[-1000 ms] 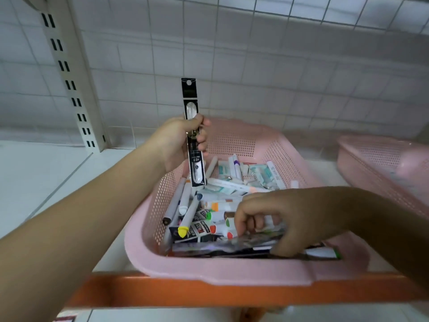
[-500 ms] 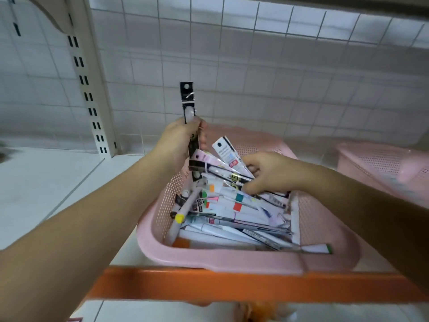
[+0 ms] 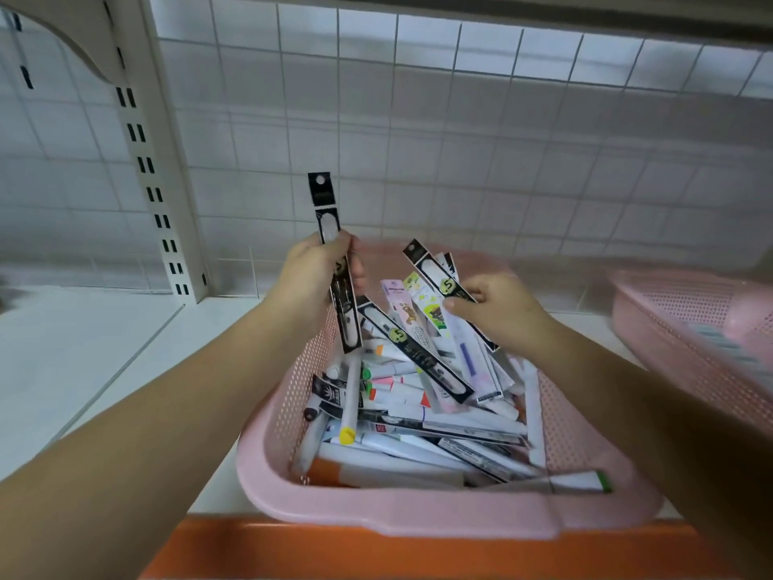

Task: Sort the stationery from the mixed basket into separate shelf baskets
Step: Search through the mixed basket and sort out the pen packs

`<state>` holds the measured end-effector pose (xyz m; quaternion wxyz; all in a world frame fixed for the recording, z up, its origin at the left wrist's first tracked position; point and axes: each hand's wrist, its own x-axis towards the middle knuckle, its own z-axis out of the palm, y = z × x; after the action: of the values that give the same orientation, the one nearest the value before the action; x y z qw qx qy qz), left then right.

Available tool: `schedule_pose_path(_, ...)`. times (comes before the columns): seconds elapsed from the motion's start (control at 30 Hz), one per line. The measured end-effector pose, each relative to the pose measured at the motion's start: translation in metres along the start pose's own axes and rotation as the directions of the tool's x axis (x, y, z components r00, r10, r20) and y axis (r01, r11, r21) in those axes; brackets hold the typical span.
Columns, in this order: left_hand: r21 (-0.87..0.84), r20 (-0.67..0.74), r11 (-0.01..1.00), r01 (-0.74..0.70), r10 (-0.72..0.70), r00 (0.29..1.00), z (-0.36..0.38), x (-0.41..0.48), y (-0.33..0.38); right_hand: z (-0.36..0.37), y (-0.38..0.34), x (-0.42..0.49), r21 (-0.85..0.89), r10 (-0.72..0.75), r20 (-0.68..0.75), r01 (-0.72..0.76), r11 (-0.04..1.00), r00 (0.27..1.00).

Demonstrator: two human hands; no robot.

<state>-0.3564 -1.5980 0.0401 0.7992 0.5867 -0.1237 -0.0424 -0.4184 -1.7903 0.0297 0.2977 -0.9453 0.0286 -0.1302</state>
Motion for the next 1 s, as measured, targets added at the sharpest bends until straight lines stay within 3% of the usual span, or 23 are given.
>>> schedule_pose_path(0.13,0.063,0.176,0.993,0.102,-0.111,0.978,0.006,-0.005,-0.001,0.002,0.0,0.005,-0.134,-0.053,-0.063,0.044,0.99,0.997)
schedule_pose_path(0.33,0.061,0.251,0.988,0.142,-0.153,0.956,0.006,-0.005,-0.002,0.004,-0.006,0.001,-0.252,-0.042,-0.19,-0.007,0.968,0.981)
schedule_pose_path(0.53,0.086,0.276,0.991,0.107,-0.127,0.953,0.003,-0.004,-0.005,0.004,-0.006,-0.003,-0.097,0.001,-0.139,-0.014,0.995,0.99)
schedule_pose_path(0.67,0.072,0.298,0.99,0.118,-0.134,0.945,0.001,-0.003,-0.005,0.005,-0.001,0.001,0.205,0.071,-0.084,-0.053,0.977,0.994)
schedule_pose_path(0.73,0.054,0.271,0.989,0.139,-0.148,0.951,0.001,-0.002,-0.004,0.005,-0.002,0.002,0.319,0.104,-0.134,-0.056,0.946,0.985)
schedule_pose_path(0.83,-0.034,0.284,0.974,0.225,-0.207,0.936,0.002,0.0,-0.003,0.003,-0.011,-0.003,0.362,0.03,-0.27,0.072,0.93,0.962)
schedule_pose_path(0.9,-0.081,0.309,0.961,0.266,-0.229,0.923,0.004,0.002,-0.003,0.003,-0.025,-0.013,0.449,-0.045,-0.237,0.151,0.881,0.97)
schedule_pose_path(1.0,-0.116,0.388,0.948,0.297,-0.232,0.892,0.003,-0.005,-0.003,0.015,-0.043,-0.03,0.435,-0.184,-0.125,0.22,0.873,0.975)
